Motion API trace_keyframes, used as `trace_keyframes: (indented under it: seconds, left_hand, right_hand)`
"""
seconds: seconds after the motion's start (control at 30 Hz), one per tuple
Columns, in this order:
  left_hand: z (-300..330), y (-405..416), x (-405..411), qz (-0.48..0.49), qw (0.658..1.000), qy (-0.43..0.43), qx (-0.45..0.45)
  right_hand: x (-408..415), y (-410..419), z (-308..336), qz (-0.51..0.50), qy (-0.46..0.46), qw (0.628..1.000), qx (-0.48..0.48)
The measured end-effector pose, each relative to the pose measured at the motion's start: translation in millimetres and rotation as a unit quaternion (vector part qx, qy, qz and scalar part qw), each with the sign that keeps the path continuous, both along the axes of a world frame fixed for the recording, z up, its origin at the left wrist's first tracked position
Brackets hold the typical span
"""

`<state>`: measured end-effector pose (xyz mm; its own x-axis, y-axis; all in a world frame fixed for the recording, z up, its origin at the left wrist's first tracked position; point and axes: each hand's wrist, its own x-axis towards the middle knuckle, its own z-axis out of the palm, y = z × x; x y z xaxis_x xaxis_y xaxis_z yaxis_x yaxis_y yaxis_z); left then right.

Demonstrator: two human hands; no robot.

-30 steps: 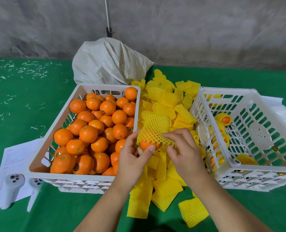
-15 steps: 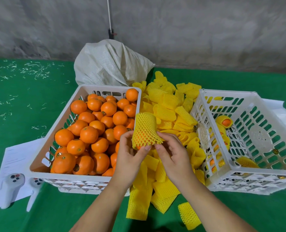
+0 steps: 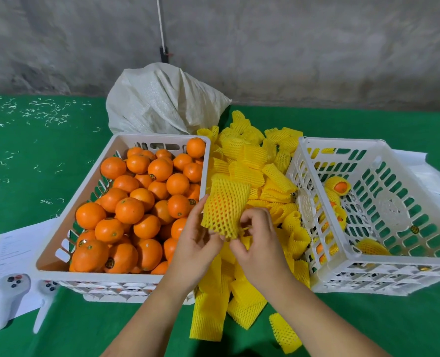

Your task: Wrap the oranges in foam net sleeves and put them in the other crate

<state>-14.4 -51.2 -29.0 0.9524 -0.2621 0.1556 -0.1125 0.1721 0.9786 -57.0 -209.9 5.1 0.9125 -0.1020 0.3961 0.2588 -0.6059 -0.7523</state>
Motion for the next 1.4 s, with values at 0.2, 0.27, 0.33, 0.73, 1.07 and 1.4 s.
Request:
trace_keyframes:
  seconds: [0.2,0.27,0.33,0.73,1.07,1.4]
  left_hand:
    - [1,0,0,0.037,0.999,-0.005,-0.034]
    - [1,2,1,0.048,0.999,-0.013,-0.020]
    - [1,2,0,0.059,0.998,-0.024,0.000]
    - [-4,-6,-11,0.036,0.993,-0.080,0.077]
    - [-8,0,10,0.105,0.993,0.047,-0.028]
    - [-16,2,16,0.117,0.985,0.105,-0.065]
  right_hand:
    - [-6,-5,4,0.058,-0.009,0.996,-0.062]
    - [-16,0,2,0.094,0.014,0.994,-0.047]
    - [-25,3,6,0.062,0.063,0.992,0.093]
    - [19,-73,16,-0.138,0.197,0.879,0.412]
    - [62,-248,-16,-0.321,0.280,0.897,0.119]
    - [69,-253,-50,-0.252,0.472,0.835,-0.125]
